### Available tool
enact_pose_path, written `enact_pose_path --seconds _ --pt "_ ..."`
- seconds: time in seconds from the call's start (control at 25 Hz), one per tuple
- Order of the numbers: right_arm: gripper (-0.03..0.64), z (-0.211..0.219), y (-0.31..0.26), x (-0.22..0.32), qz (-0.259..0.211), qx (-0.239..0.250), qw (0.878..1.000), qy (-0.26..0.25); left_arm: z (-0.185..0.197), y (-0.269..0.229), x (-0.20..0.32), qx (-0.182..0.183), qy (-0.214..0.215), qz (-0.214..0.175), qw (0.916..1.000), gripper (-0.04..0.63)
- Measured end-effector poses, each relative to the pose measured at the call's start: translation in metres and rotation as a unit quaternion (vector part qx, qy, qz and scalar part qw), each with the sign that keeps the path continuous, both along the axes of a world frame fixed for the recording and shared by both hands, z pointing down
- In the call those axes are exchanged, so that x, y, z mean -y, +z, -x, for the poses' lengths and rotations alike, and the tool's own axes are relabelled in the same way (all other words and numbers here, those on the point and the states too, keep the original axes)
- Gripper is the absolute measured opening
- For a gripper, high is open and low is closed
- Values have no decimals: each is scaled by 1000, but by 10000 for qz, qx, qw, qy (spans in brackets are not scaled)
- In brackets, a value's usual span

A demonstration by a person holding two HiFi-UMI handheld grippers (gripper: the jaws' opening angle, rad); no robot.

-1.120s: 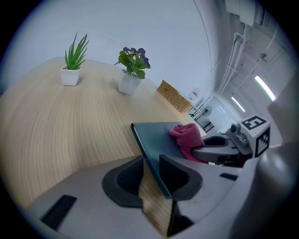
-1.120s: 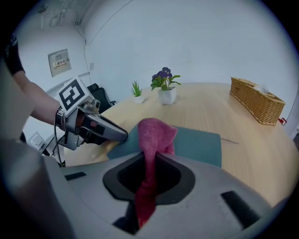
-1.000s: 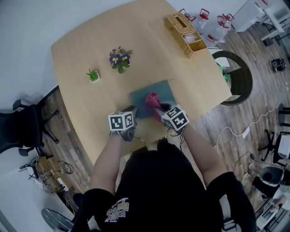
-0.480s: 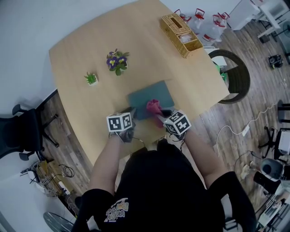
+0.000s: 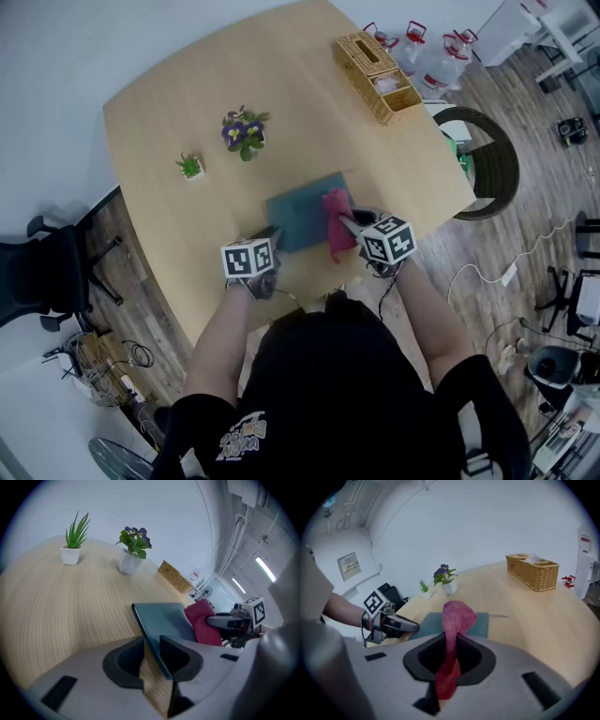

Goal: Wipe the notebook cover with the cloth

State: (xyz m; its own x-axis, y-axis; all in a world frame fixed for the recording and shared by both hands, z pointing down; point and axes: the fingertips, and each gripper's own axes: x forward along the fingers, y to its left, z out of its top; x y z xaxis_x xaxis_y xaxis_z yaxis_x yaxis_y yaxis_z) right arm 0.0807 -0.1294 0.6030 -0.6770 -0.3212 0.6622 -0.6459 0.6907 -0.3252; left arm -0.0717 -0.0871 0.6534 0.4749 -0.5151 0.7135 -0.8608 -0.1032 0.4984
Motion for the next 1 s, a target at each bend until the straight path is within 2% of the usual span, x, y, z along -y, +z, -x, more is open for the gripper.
enact_pose_path --seconds 0.12,0.36,0.64,1.0 --pt "55 -9 -3 39 -129 -205 9994 236 0 0 0 -11 -2 2 10000 97" --pt "56 -6 2 99 -283 -685 9967 321 -1 -1 0 -39 2 17 10000 97" --pt "56 7 28 124 -237 -1103 9934 186 -1 1 1 -30 3 7 10000 95" --pt "55 3 35 118 -106 -846 9952 482 2 3 0 2 -9 16 10000 95"
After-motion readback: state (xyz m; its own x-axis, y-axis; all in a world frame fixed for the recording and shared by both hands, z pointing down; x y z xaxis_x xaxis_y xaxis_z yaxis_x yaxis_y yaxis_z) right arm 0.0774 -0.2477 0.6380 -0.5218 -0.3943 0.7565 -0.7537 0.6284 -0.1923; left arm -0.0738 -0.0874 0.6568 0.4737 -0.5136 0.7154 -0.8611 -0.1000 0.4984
